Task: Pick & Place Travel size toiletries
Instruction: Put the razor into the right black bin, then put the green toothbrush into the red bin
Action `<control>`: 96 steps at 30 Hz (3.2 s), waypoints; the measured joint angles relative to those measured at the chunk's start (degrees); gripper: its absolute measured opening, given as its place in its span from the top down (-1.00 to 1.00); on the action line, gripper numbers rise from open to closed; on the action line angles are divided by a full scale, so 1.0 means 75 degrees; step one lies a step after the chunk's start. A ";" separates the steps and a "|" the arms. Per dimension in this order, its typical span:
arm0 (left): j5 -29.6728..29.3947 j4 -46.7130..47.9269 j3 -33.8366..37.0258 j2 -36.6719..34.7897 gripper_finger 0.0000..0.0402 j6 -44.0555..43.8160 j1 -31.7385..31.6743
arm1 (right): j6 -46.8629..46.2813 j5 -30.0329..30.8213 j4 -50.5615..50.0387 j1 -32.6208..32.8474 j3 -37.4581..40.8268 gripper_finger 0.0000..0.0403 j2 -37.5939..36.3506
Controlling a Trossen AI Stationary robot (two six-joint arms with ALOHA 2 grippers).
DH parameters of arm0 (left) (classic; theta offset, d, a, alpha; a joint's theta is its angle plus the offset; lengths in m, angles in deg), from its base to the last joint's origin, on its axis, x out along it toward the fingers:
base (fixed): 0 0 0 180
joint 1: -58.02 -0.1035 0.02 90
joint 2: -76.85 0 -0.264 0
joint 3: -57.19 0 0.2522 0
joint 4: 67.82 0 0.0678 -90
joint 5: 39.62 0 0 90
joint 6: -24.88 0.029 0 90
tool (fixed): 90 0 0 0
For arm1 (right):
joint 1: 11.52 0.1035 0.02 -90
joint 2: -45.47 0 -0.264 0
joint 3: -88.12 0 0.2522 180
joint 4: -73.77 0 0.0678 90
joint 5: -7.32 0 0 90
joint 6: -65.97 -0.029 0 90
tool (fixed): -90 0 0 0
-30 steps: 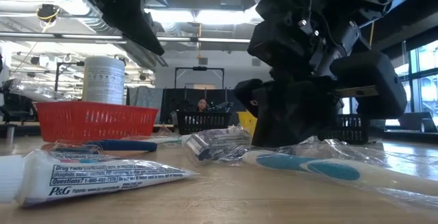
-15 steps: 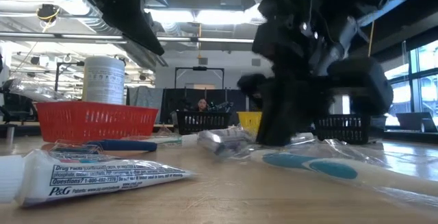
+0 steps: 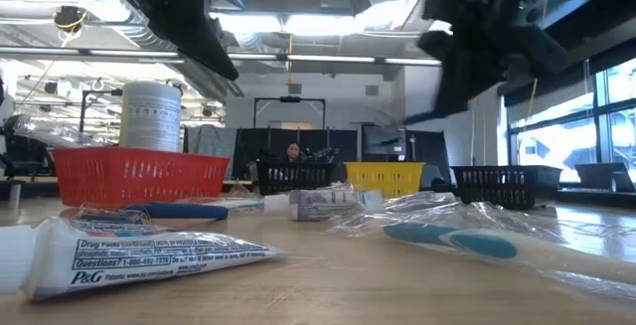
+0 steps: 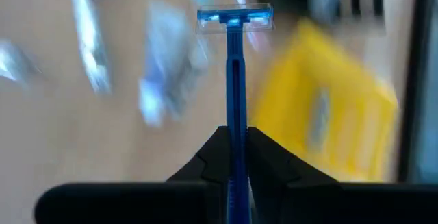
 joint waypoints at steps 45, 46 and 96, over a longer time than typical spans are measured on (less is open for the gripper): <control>0.0003 0.0000 0.0000 0.0000 0.43 -0.0002 0.0001 | 0.1996 -0.0834 -0.1861 -0.3067 0.0551 0.53 0.0022; 0.0003 -0.0001 0.0000 0.0000 0.43 -0.0001 0.0000 | 0.1915 -0.0744 -0.1862 -0.3088 0.0551 0.48 0.0021; 0.0003 -0.2627 -0.0006 0.2445 0.43 -0.0199 -0.0337 | 0.0367 -0.2942 0.2008 -0.1546 -0.0047 0.42 0.1206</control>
